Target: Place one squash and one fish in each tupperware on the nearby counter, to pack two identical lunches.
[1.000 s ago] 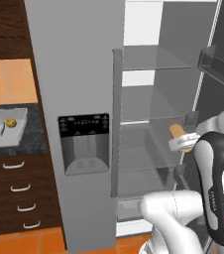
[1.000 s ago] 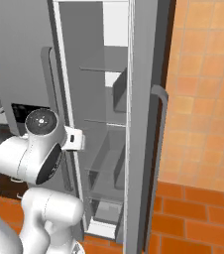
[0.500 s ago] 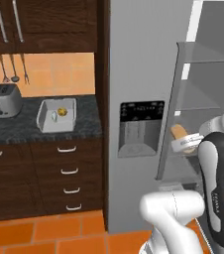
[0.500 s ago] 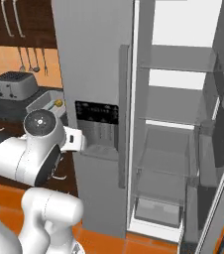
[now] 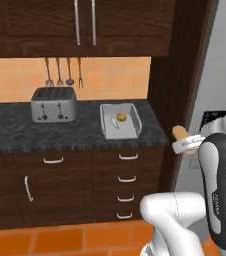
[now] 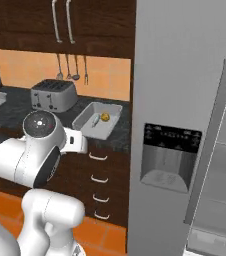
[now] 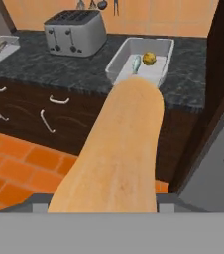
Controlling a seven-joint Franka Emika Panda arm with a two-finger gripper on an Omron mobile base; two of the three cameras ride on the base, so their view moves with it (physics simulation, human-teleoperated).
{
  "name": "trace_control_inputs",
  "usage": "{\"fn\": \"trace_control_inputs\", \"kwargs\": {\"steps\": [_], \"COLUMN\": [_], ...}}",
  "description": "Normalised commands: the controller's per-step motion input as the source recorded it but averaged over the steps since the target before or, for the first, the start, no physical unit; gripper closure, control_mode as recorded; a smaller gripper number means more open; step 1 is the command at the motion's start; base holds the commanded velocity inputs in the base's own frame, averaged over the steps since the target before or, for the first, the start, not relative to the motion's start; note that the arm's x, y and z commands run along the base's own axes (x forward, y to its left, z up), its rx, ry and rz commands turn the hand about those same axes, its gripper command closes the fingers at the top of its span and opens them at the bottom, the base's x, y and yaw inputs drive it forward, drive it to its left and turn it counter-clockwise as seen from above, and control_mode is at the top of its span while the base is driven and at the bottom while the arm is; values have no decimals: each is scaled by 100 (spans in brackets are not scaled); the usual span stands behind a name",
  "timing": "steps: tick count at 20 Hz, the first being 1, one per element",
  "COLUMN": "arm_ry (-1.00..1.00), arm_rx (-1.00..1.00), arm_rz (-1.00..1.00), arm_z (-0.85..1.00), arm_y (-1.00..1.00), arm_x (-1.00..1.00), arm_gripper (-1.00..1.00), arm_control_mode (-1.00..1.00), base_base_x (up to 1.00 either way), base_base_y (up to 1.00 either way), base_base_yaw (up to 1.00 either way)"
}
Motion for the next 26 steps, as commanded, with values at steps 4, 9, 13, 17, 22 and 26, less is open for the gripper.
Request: {"fn": "trace_control_inputs", "kwargs": {"steps": [4,9,13,17,22,26], "arm_ry": [0,0,0,0,0,0], "arm_rx": [0,0,0,0,0,0], "arm_rz": [0,0,0,0,0,0], "arm_z": [0,0,0,0,0,0], "arm_y": [0,0,0,0,0,0], "arm_x": [0,0,0,0,0,0], "arm_gripper": [100,100,100,100,100,100], "arm_control_mode": [100,100,100,100,100,100], "base_base_x": [75,59,35,33,49,66], "base_base_y": [100,100,100,100,100,100], "base_base_yaw": [4,-3,-6,-6,-7,-7]}}
